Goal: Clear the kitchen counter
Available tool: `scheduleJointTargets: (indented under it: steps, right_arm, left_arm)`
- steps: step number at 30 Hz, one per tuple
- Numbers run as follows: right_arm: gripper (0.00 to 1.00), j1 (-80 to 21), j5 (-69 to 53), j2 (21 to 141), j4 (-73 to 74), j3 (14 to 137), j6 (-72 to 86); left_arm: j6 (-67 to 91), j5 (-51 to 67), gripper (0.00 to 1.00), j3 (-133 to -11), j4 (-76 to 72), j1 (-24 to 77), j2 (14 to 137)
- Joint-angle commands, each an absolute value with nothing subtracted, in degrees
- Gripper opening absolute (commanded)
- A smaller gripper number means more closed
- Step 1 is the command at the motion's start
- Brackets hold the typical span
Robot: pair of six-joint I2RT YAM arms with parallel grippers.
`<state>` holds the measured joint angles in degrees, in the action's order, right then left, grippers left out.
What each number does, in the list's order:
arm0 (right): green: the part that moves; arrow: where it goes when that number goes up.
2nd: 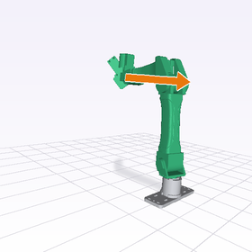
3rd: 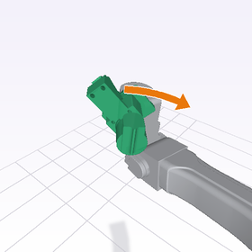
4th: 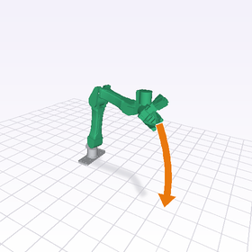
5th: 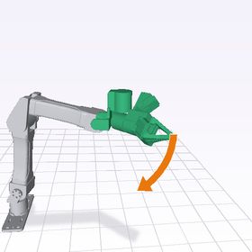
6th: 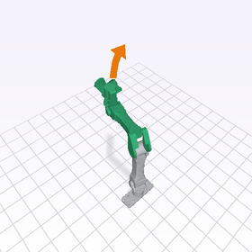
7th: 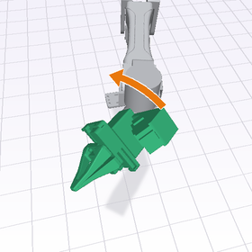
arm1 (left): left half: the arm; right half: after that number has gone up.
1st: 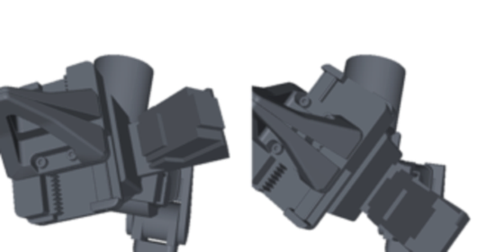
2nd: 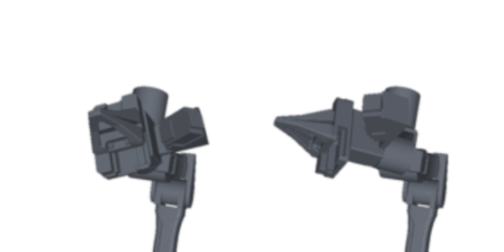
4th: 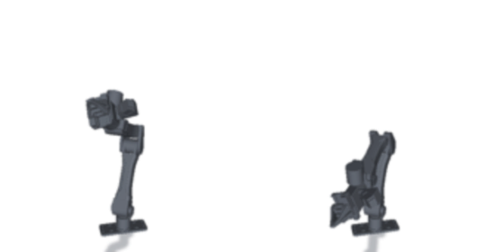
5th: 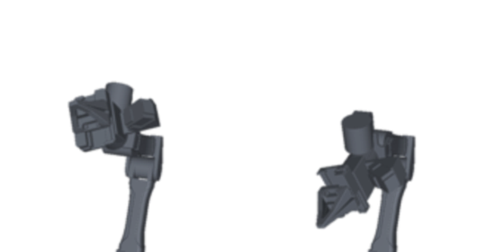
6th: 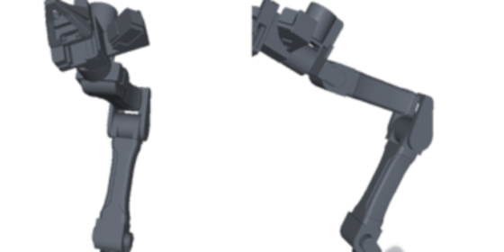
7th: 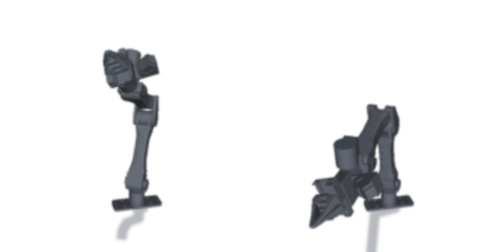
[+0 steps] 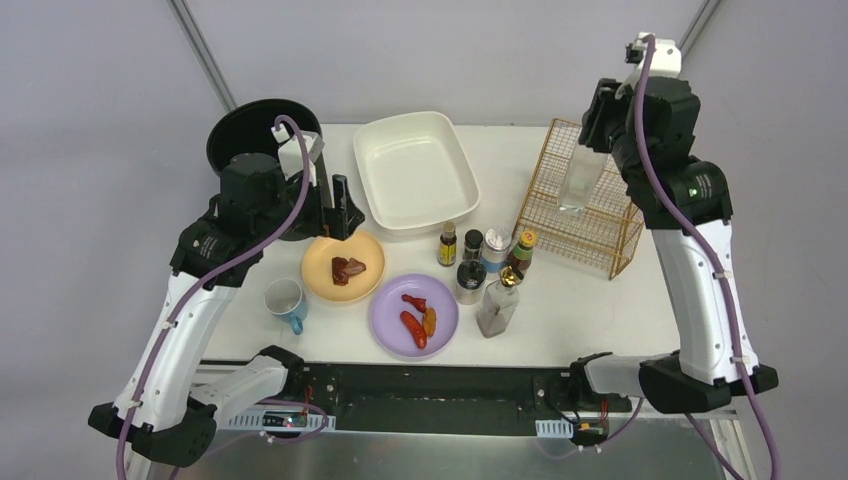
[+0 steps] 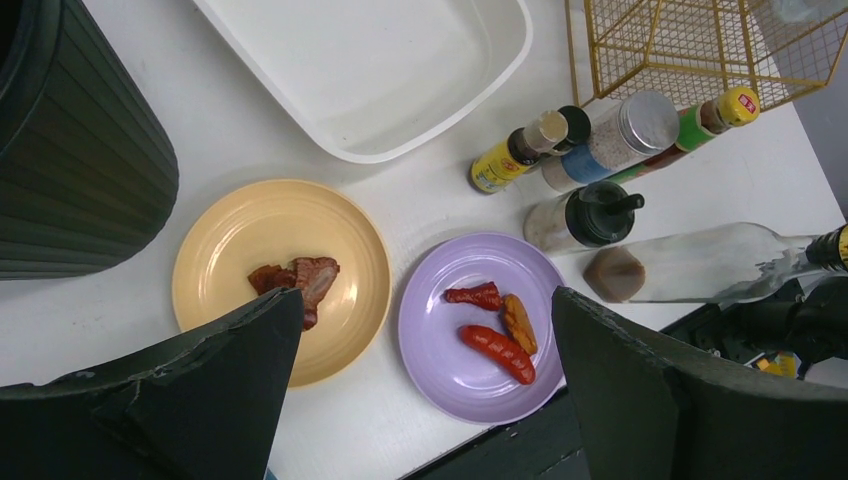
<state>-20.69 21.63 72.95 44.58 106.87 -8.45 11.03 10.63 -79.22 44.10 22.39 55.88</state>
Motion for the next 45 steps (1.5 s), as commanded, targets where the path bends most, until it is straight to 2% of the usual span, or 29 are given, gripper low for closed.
scheduleJointTargets:
  steps: [1, 14, 25, 39, 45]
  right_arm:
    - [0.0, -16.5, 17.4, 75.2, 29.6, 114.0, -9.9]
    - [0.0, -7.5, 11.6, 86.0, 19.2, 122.1, -7.7]
    - [0.0, -5.4, 8.4, 94.6, 16.9, 129.3, -6.5]
    - [0.0, -4.0, 7.7, 97.5, 13.3, 125.4, -5.2]
    - [0.0, -4.0, 9.0, 93.8, 7.8, 113.6, -2.8]
  left_arm:
    - [11.4, 12.8, 0.99, -77.6, 41.1, 22.0, 55.7]
    - [12.6, 13.7, 0.99, -74.4, 39.9, 22.0, 55.0]
    - [12.7, 12.8, 0.99, -70.5, 38.2, 22.0, 54.3]
    - [14.2, 13.5, 0.99, -66.7, 37.8, 22.0, 53.1]
    - [14.6, 13.2, 0.99, -65.1, 37.6, 22.0, 52.4]
